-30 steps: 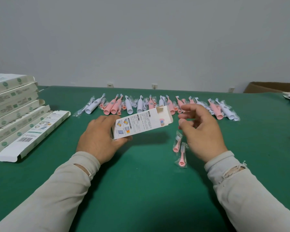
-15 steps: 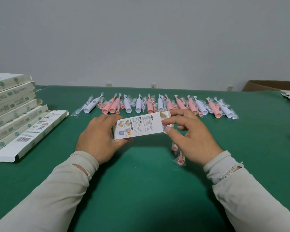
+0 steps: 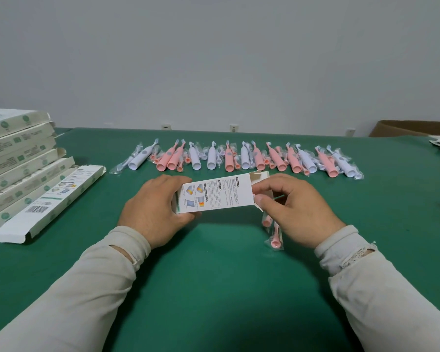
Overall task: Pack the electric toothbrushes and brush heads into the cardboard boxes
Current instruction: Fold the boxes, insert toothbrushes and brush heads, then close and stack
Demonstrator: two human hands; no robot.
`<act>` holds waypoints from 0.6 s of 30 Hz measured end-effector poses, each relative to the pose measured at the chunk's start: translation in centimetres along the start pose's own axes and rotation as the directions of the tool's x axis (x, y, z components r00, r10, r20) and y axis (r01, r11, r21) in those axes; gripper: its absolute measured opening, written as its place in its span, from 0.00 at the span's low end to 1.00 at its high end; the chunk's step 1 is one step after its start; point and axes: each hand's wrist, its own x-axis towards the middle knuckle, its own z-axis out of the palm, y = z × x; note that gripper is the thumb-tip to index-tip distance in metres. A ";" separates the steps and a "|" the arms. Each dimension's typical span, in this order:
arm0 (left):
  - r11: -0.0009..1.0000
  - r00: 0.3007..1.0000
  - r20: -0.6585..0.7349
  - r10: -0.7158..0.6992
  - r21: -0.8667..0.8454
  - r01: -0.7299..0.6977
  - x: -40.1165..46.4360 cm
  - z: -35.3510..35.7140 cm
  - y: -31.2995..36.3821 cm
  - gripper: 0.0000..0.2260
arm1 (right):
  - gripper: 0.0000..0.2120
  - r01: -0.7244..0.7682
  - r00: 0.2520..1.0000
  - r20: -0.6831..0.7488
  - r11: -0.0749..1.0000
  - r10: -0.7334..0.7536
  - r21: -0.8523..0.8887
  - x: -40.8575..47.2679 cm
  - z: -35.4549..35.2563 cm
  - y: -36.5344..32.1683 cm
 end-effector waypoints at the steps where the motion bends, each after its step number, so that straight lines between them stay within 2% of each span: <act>1: 1.000 1.000 -0.005 0.006 -0.005 -0.006 0.0 0.0 0.0 0.23 | 0.12 -0.002 1.000 -0.009 1.000 0.002 0.003 0.0 0.0 0.0; 4: 1.000 1.000 -0.010 0.016 -0.014 -0.016 -0.1 0.0 0.0 0.23 | 0.09 -0.003 1.000 0.008 0.999 0.002 0.035 0.0 -0.1 -0.1; 9: 1.000 1.000 -0.009 0.015 -0.003 -0.015 0.0 0.0 -0.1 0.24 | 0.11 -0.003 0.996 0.093 0.997 -0.005 0.083 0.0 -0.2 -0.3; 11: 1.000 1.000 -0.012 -0.003 0.008 0.003 0.1 0.0 -0.1 0.24 | 0.12 0.014 1.000 -0.001 0.996 -0.013 0.092 0.2 -0.6 -0.3; 13: 0.999 0.999 -0.027 -0.038 0.031 0.039 0.2 0.0 -0.2 0.25 | 0.12 -0.055 0.974 -0.215 0.994 0.073 0.091 0.6 -1.6 0.2; 15: 0.997 0.996 -0.053 -0.071 0.032 0.073 0.2 0.0 -0.5 0.24 | 0.08 -0.180 0.921 -0.357 0.983 0.157 -0.031 0.8 -2.7 1.1; 16: 0.996 0.995 -0.063 -0.080 0.026 0.082 0.2 0.0 -0.6 0.23 | 0.06 -0.259 0.920 -0.336 0.957 0.203 -0.132 0.8 -3.1 1.6; 18: 0.996 0.994 -0.067 -0.089 0.019 0.091 0.3 0.0 -0.6 0.21 | 0.07 -0.385 0.922 -0.174 0.867 0.346 -0.315 0.6 -2.9 2.2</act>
